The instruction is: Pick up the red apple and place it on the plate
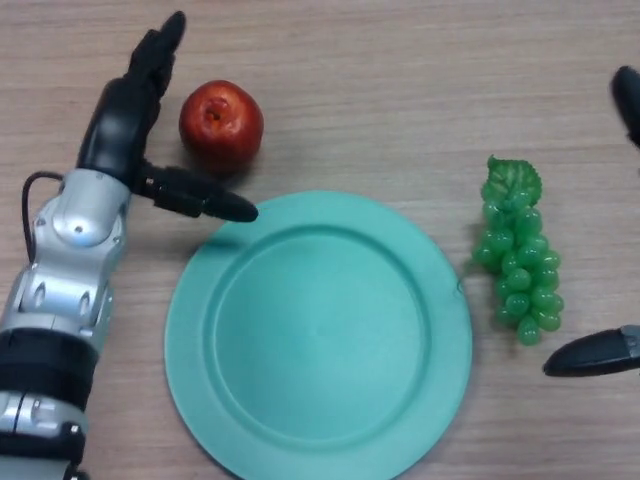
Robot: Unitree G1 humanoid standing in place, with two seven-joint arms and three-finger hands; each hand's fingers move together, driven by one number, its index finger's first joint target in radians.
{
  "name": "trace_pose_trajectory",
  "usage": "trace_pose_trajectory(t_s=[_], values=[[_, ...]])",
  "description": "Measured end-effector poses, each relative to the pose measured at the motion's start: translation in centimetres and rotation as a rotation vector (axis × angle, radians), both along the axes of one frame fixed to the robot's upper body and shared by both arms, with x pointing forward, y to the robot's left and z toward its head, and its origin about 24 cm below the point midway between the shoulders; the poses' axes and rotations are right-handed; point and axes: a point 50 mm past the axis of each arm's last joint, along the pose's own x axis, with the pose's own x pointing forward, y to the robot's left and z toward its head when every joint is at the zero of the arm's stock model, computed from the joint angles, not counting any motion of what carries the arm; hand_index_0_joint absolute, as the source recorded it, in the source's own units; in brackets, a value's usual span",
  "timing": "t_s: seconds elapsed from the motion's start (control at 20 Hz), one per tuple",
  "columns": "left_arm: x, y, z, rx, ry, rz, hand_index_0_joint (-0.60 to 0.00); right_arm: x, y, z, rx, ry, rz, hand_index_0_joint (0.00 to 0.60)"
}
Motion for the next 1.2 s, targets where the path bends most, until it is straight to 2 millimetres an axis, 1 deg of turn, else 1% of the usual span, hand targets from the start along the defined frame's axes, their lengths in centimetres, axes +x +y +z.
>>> trace_pose_trajectory(t_s=[0.15,0.2,0.25,0.3,0.35,0.4,0.5,0.7,0.8,0.85,0.9,1.05,1.1,1.15,1.2], values=[[0.6,-1.0,0.3,-0.014,-0.035,-0.043,0.0,-0.1,-0.3,0.0,0.005,0.002,-0.012,0.0],[0.6,-1.3,0.2,-0.017,-0.042,-0.053,-0.1,-0.1,-0.3,-0.1,0.006,0.005,-0.009,0.0],[0.6,-1.4,0.0,0.013,-0.036,-0.055,-0.25,-0.2,-0.3,-0.1,0.006,0.007,-0.011,0.0],[0.6,-1.4,0.0,0.028,-0.035,-0.053,-0.35,-0.2,-0.4,-0.1,0.006,0.008,-0.014,0.0],[0.7,-1.3,0.0,0.072,-0.039,-0.043,-0.5,-0.2,-0.6,-0.1,0.005,0.006,-0.023,0.0],[0.8,-1.3,-0.1,0.11,-0.045,-0.03,-0.596,-0.3,-0.8,0.0,0.005,0.003,-0.033,0.0],[0.8,-1.2,-0.3,0.161,-0.03,-0.01,-0.6,-0.4,-1.1,0.1,0.001,-0.007,-0.044,0.0],[0.9,-1.1,-0.2,0.176,-0.031,0.024,-0.6,-0.4,-0.9,0.1,0.016,-0.01,-0.021,0.0],[0.9,-0.7,0.1,0.274,-0.064,0.06,-0.6,-0.6,-0.8,0.3,0.013,-0.022,-0.015,0.0],[0.9,-0.4,0.8,0.323,-0.078,0.081,-0.6,-0.7,-0.7,0.5,0.011,-0.03,-0.011,0.0],[0.7,-0.2,1.3,0.325,-0.091,0.098,-0.6,-0.7,-0.6,0.5,0.009,-0.034,-0.009,0.0],[-0.9,-0.9,3.6,0.304,-0.177,0.091,-0.6,-0.8,-0.5,0.7,0.008,-0.045,-0.002,0.0],[-1.7,-1.1,4.2,0.303,-0.19,0.07,-0.6,-0.8,-0.4,0.8,0.007,-0.05,0.001,0.0],[-3.0,-1.6,5.0,0.291,-0.227,0.033,-0.6,-0.8,-0.4,0.9,0.006,-0.054,-0.001,0.0],[-4.1,-1.9,5.4,0.245,-0.231,0.017,-0.6,-0.8,-0.4,1.0,0.003,-0.06,-0.002,0.0]])
